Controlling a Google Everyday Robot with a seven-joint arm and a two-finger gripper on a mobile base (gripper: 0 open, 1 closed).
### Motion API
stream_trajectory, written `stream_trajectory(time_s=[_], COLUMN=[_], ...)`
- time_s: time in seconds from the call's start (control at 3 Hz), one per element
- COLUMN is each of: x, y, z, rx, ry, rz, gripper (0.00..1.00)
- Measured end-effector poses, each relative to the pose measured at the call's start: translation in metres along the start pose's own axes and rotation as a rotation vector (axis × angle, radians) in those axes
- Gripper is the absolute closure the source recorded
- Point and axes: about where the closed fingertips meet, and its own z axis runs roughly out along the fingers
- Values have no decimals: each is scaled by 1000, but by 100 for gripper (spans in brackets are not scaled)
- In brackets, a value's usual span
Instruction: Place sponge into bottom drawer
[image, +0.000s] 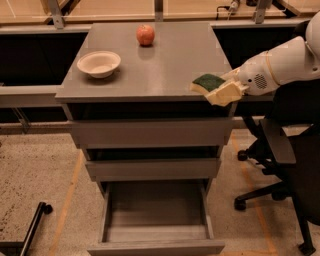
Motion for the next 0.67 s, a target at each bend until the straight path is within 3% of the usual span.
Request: stream_trajectory(time_s=[0.33,0.67], x=[16,53], y=[16,41], z=[14,43], rx=[13,8], ry=[28,70], rz=[13,68], gripper=[100,100])
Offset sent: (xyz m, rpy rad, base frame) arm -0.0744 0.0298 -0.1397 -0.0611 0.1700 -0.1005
